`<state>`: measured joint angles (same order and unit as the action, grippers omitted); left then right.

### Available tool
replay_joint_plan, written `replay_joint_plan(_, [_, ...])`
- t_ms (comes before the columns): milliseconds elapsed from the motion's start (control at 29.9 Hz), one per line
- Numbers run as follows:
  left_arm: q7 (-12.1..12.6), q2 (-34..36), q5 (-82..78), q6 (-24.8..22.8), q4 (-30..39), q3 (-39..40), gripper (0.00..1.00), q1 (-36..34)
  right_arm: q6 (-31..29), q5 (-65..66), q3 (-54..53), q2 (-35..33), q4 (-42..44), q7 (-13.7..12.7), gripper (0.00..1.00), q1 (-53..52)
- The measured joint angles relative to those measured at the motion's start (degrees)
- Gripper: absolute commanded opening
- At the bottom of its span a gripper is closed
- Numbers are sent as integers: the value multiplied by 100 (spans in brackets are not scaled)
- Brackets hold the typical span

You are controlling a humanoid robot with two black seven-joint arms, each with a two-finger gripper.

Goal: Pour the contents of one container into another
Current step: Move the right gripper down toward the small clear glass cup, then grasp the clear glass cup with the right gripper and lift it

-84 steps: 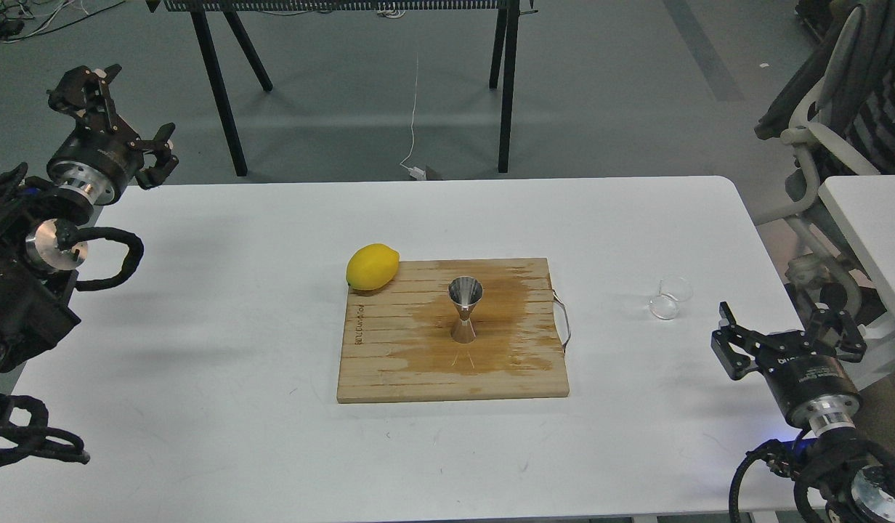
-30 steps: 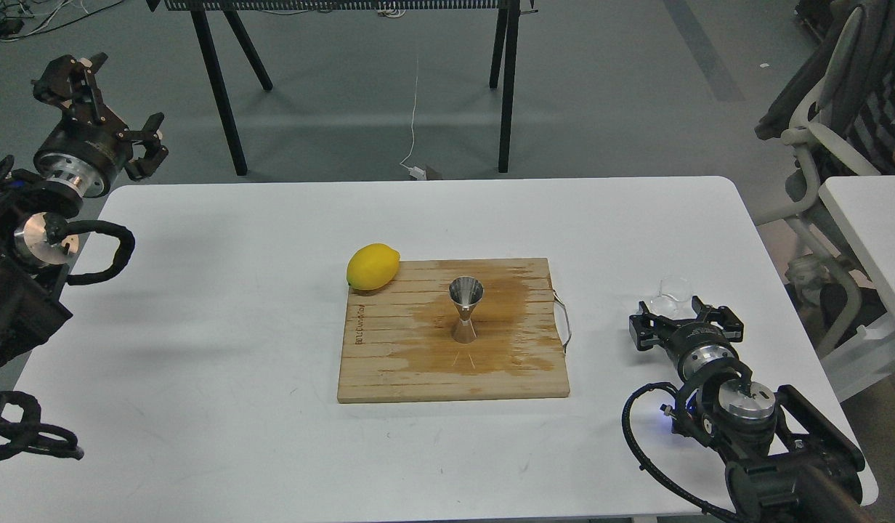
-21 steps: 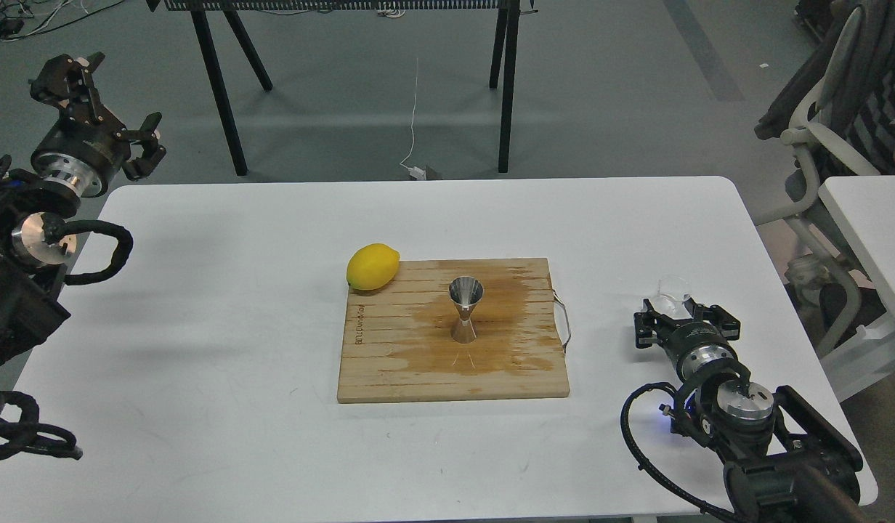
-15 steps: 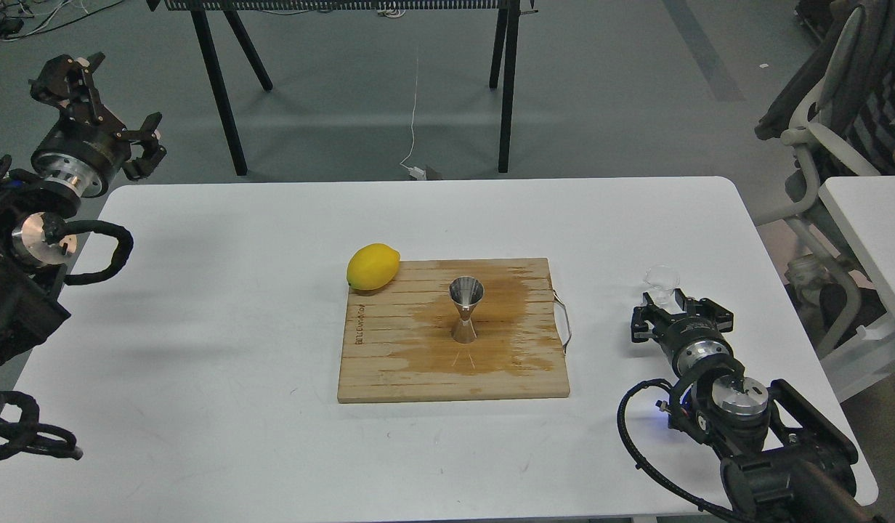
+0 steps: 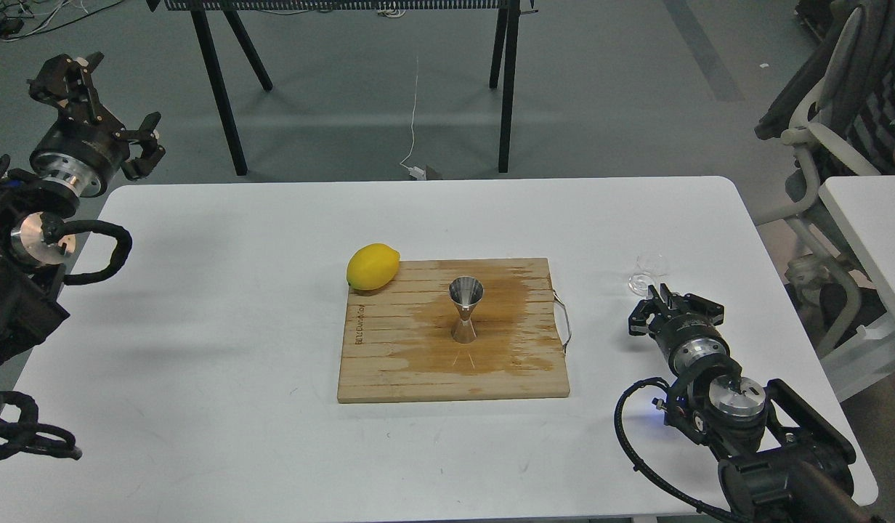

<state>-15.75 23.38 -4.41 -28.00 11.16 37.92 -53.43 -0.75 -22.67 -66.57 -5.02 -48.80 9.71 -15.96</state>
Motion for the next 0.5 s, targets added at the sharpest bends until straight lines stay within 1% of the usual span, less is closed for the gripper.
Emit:
replay_joint_plan(234, [0,9,1,0,0,-4,100,0,20,0,7,-3,70,-39,97,14])
replay_joint_plan(502, [-5,-3,0,0,2,-3,100,0,-21,0,11,0,82,-48,97,-35])
